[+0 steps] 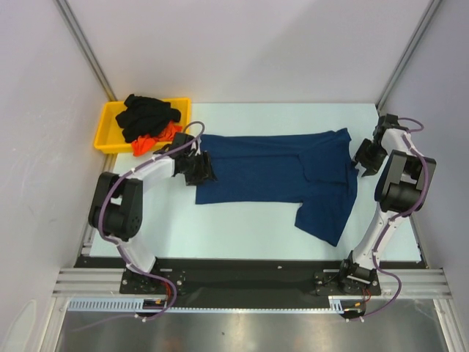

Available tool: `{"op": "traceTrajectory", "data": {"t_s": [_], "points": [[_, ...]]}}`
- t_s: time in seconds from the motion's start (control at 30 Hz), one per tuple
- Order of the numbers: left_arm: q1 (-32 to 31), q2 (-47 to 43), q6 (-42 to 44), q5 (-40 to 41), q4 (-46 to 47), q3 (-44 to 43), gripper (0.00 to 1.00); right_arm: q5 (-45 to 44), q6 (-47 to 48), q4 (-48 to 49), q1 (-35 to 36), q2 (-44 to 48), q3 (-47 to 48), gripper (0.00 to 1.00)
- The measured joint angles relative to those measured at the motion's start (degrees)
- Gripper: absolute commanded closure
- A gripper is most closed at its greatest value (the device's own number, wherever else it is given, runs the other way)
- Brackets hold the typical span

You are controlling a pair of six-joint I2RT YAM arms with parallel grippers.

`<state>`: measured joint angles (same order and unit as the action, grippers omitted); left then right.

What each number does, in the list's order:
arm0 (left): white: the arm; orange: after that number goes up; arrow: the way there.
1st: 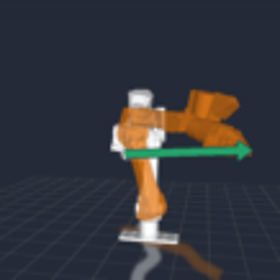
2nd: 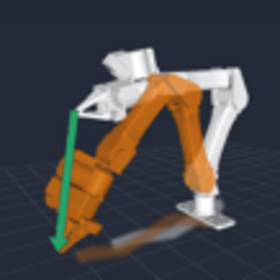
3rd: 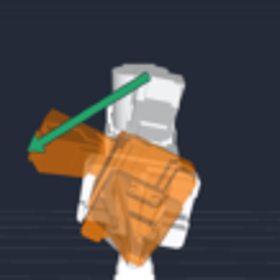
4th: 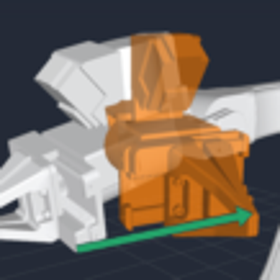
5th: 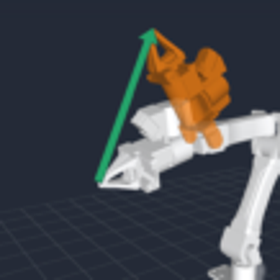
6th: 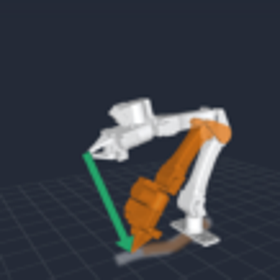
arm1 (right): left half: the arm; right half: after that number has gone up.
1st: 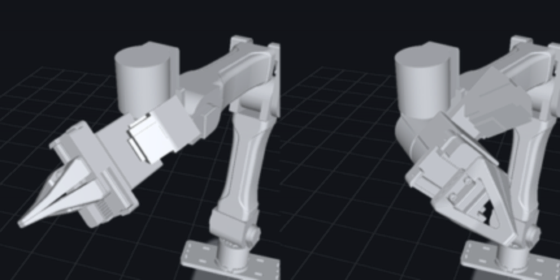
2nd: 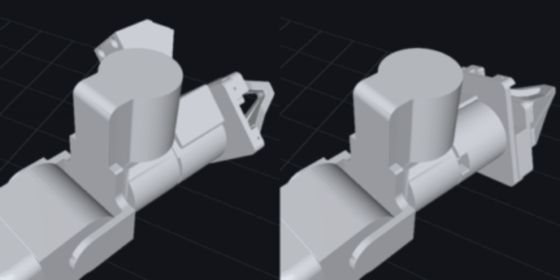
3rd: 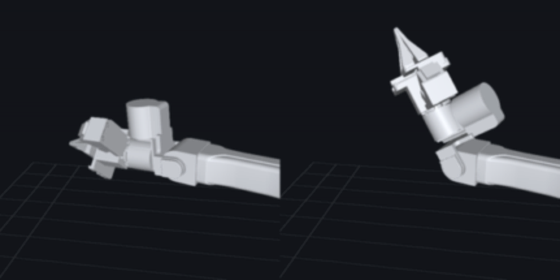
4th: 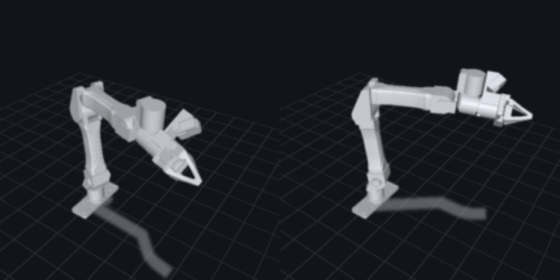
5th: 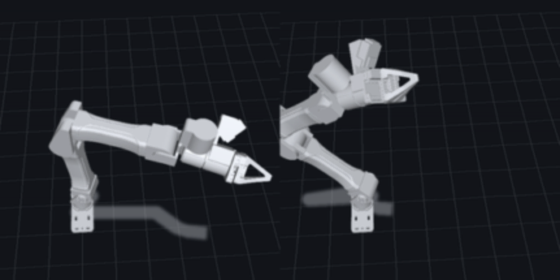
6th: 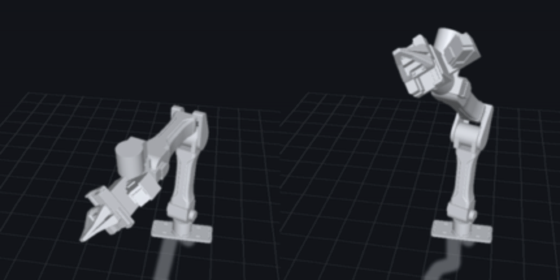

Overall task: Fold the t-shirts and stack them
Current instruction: Fold the tshirt

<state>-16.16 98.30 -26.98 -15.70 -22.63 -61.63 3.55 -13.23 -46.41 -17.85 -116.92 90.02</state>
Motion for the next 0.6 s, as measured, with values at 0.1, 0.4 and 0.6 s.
{"op": "traceTrajectory", "data": {"t_s": [0.1, 0.4, 0.6], "points": [[0.72, 2.38, 0.46, 0.02, -0.52, -1.86, 0.38, -0.22, 0.04, 0.00, -0.35, -1.29, 0.76, 0.51], [0.98, 5.14, 1.75, -1.29, -1.27, -4.79, 0.46, -0.07, 0.00, 0.09, -0.81, -4.42, 2.58, 0.72], [0.98, 5.31, 2.80, -1.66, -1.95, -4.90, 0.47, -0.15, -0.42, 0.37, -0.79, -4.92, 2.75, 1.00]]}}
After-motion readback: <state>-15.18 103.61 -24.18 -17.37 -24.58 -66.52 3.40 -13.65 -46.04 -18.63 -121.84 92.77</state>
